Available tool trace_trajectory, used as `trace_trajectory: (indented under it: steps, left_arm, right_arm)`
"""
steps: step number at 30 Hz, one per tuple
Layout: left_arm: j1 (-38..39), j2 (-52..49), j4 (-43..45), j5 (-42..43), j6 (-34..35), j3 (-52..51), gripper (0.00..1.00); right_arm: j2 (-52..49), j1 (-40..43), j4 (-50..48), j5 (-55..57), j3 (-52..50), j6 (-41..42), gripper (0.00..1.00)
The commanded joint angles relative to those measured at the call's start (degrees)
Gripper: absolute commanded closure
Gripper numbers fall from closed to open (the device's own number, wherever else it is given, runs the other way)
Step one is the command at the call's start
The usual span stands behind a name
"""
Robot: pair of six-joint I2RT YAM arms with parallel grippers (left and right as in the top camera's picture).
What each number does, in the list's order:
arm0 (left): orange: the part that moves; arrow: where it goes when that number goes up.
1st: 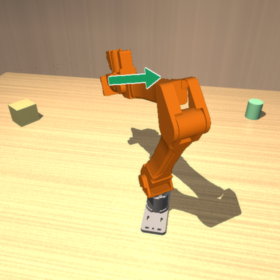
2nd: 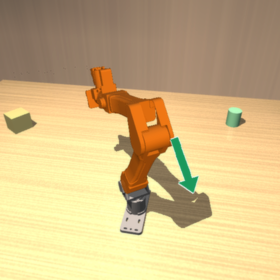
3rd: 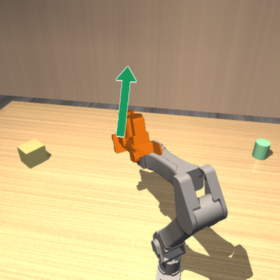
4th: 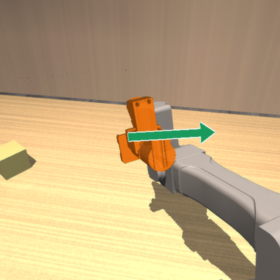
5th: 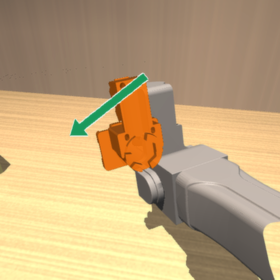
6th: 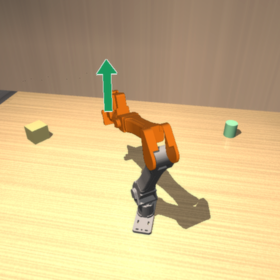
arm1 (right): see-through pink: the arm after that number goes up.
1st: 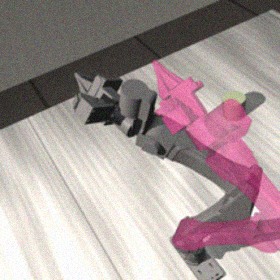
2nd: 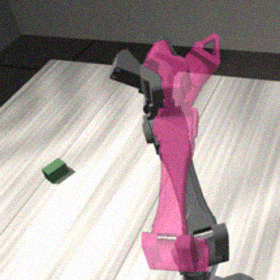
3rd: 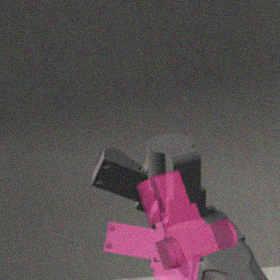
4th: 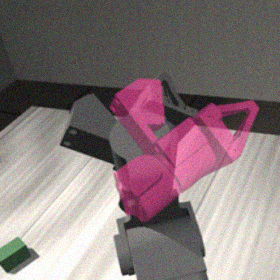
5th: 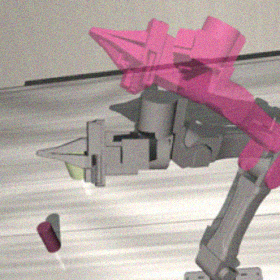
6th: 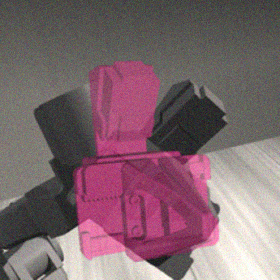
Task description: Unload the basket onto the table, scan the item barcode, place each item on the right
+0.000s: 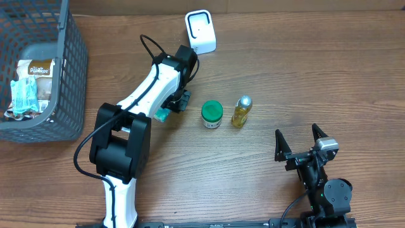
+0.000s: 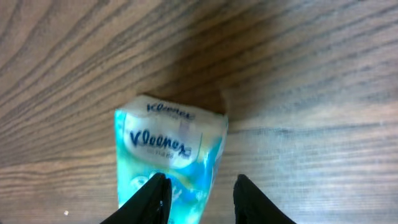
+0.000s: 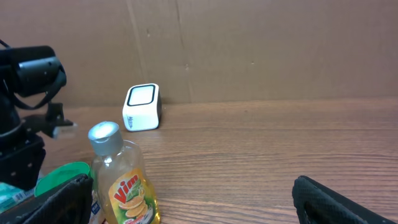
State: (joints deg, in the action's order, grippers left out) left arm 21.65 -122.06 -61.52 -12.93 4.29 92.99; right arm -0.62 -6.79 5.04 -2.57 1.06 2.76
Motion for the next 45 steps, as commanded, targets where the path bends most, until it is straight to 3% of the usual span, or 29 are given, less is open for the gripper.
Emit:
trace_trajectory:
  steps: [1,5,7,9,17,23,26,29,37,45]
  left_arm:
    - [0.00,-0.11,3.41,-2.38,0.85,-4.50,0.64]
    - [-0.17,-0.11,8.17,-4.02,0.85,-8.35,0.64]
    - [-0.22,-0.11,9.75,-3.98,0.87,-9.68,0.69]
    - [-0.22,-0.11,10.58,-3.96,0.90,-10.40,0.96]
    - [-0.79,0.20,4.31,2.82,5.60,-2.99,0.96]
    - [-4.20,0.83,-1.73,27.69,3.69,9.33,0.96]
    - [-6.58,0.83,-0.42,42.60,1.99,10.80,0.95]
    - [-8.52,0.59,0.24,50.95,1.42,10.40,0.96]
    - [-9.42,0.55,2.14,54.97,-2.60,4.70,0.96]
    - [-11.85,0.55,12.04,59.39,0.24,-4.26,0.96]
  right_arm:
    - [0.46,0.15,-0.37,0.31,-0.61,-0.48,0.00]
    - [0.46,0.15,-0.37,0.31,-0.61,-0.48,0.00]
    - [0.46,0.15,-0.37,0.31,-0.61,-0.48,0.00]
    - [0.46,0.15,-0.37,0.31,-0.61,-0.48,0.00]
    - [0.46,0.15,-0.37,0.31,-0.61,-0.48,0.00]
    - [0.46,0.15,-0.37,0.31,-0.61,-0.48,0.00]
    - [0.46,0.15,-0.37,0.31,-0.61,-0.48,0.00]
    - [0.46,0.15,-0.37,0.31,-0.61,-0.48,0.00]
    - [0.46,0.15,-0.37,0.31,-0.61,-0.48,0.00]
    - [0.46,0.15,-0.37,0.31,-0.61,-0.48,0.00]
